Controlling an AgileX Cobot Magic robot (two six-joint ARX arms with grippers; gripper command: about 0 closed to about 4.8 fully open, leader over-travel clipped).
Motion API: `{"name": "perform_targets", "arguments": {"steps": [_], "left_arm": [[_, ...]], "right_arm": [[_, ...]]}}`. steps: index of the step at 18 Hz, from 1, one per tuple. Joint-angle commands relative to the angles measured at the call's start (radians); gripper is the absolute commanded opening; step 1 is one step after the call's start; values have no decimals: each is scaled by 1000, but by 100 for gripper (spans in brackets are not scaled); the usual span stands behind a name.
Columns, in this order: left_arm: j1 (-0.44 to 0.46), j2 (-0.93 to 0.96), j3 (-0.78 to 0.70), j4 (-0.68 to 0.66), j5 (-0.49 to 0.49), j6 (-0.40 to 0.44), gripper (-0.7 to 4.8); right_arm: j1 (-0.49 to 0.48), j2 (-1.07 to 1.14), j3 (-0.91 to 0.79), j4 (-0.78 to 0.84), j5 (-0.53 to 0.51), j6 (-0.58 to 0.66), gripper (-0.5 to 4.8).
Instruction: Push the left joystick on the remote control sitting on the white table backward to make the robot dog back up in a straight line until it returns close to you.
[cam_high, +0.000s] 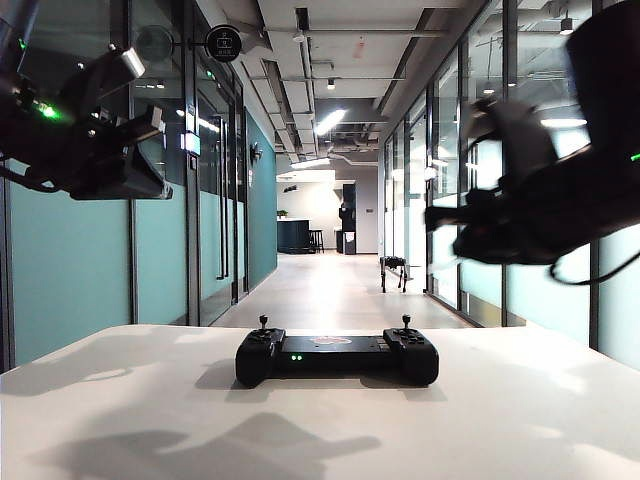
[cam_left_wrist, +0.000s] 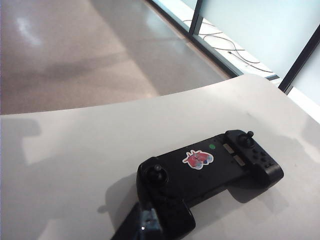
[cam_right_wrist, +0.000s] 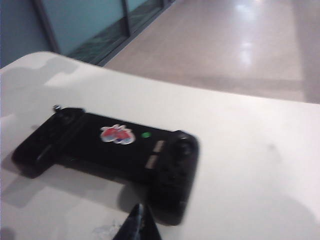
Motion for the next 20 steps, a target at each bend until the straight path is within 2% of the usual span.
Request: {"name": "perform_targets", "arguments": {"steps": [1,6,7,9,10,12,13,15,17,19,20], "left_arm": [[-2,-1,5,9,6,5,-6],[-2,-1,5,8,7,5,-6],[-2,-1,5,8,7,5,-5],[-2,-1,5,8,14,4,-6],[-2,-1,5,8,14,4,-6],[-2,-1,5,8,14,4,-5],[-2,-1,5,8,14,4,-5],[-2,-1,5,8,14,4,-5],[-2,-1,5,8,14,4,-5],[-2,-1,5,8,14,4,-5],[-2,-1,5,8,14,4,-6]], "right_arm": [[32,82,50,23,40,13,-5],[64,203,111,23,84,24,-5],[64,217,119,18,84,43,16],[63,232,124,15,97,53,150],[63,236,124,14,113,70,181],[63,242,124,15,133,72,211],[63,242,125,14,137,72,253],[63,242,143,5,145,73,267],[63,247,161,-8,169,74,310],[63,264,179,-16,173,81,327],[63,286,192,-15,172,103,376]]}}
